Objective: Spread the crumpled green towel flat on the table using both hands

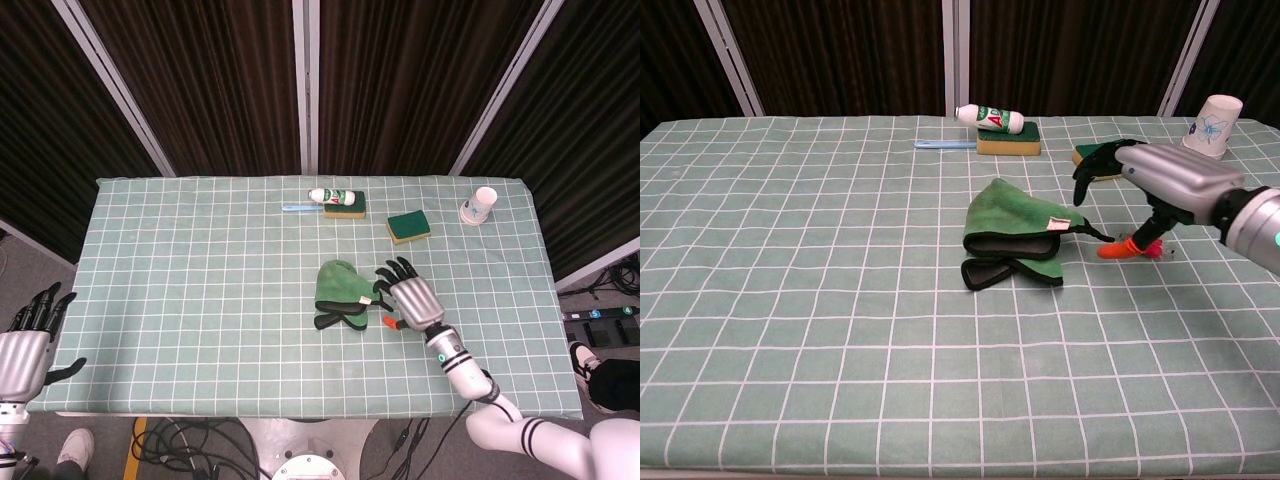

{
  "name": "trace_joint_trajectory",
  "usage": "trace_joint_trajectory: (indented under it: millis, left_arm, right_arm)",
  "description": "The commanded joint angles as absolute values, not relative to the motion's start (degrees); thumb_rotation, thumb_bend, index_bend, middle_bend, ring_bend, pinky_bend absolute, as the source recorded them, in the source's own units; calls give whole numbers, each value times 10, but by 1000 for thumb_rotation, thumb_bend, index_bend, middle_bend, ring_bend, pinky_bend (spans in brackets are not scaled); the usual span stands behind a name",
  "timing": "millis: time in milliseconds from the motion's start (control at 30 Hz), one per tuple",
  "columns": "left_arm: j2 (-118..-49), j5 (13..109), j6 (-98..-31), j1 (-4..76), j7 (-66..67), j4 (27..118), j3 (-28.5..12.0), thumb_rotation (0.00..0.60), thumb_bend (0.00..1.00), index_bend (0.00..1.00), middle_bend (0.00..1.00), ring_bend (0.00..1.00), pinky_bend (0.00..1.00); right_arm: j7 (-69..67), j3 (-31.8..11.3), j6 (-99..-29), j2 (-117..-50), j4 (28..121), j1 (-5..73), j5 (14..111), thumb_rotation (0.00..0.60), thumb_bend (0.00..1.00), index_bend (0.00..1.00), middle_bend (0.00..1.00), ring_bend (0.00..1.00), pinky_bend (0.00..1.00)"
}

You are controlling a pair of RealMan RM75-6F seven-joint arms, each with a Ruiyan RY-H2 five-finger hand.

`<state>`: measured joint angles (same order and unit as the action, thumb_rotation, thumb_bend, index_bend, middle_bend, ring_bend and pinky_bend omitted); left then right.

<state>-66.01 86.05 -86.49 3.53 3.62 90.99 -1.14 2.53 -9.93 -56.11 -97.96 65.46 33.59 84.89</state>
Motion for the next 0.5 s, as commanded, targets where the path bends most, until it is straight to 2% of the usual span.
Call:
trace_joint_trajectory:
  millis: [33,200,500]
  left_arm:
    - [-659,860,-862,35,33,910,-10,600,71,159,108,93,195]
    - [-661,859,-857,36,25,906,-9,600,71,159,108,92,195]
    - [-665,857,-856,37,16,897,-12,600,71,159,108,93,195]
  right_arm:
    - [8,-109,-551,-1029,593,368,842,597,67,382,185,71,47]
    - [-3,-110,-551,-1063,546,387,842,598,66,388,188,73,48]
    - [-18,-112,-546,-1090,491,415,837,600,163,423,210,87,47]
